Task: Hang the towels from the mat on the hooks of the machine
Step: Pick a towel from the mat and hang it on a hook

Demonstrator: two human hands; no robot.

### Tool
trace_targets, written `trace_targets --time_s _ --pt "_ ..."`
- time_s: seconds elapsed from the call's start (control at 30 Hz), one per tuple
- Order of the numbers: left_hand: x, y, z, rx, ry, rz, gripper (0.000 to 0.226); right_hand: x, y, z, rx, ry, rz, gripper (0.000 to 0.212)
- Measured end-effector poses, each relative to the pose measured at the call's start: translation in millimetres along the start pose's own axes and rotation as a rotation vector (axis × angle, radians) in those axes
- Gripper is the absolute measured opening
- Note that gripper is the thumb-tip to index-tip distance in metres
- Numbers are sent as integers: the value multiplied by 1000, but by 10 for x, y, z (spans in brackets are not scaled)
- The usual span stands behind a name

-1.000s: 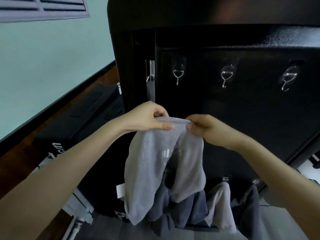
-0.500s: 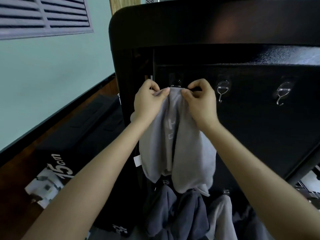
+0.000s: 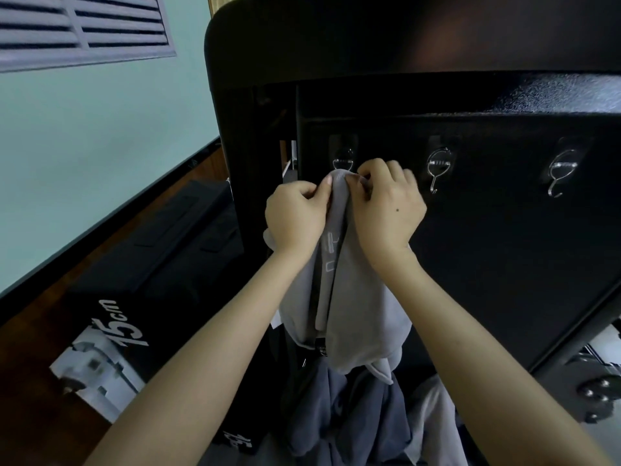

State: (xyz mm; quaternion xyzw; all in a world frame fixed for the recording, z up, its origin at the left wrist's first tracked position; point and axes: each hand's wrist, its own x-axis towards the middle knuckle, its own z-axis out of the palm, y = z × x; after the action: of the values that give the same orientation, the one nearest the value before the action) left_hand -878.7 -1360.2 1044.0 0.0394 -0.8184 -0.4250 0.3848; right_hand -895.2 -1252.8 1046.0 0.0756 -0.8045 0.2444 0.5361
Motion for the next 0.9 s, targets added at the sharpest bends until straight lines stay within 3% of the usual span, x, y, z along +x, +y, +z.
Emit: trace_targets --time_s 0.13,0.2,0.23,0.3,0.33,0.37,0.5,0.57,0.63,0.73,0.8,0.9 --pt "21 23 -149 -404 -426 -424 41 -66 -18 8 155 -114 119 15" --pt "64 55 -274 -293 -596 -409 32 -99 -10 -10 115 -165 112 23" --pt "79 43 -307 -148 -628 -288 30 -123 -7 -31 108 -191 103 26" --pt "66 11 -330 237 -547 34 29 -168 -3 -104 192 -277 115 28" --pt "34 -4 -312 285 -510 114 30 -183 2 -148 276 -338 141 25" --pt "-7 -36 -277 211 -530 115 32 -196 6 -198 357 -397 169 24" --pt "-144 -189 -220 -548 -606 -216 28 -287 65 -296 498 -537 179 28" --pt "-161 -276 -244 -673 -626 -306 32 -337 117 -300 537 -602 149 36" --pt "-153 -315 -290 -423 -623 -147 36 -342 168 -304 569 -663 124 46" --pt "-128 -369 -297 56 -406 217 46 -293 194 -327 534 -691 96 52" --pt "-121 -394 -264 115 -283 300 49 -279 186 -331 456 -675 58 54" --pt "-107 -341 -209 65 -358 252 46 -269 140 -321 418 -684 58 56"
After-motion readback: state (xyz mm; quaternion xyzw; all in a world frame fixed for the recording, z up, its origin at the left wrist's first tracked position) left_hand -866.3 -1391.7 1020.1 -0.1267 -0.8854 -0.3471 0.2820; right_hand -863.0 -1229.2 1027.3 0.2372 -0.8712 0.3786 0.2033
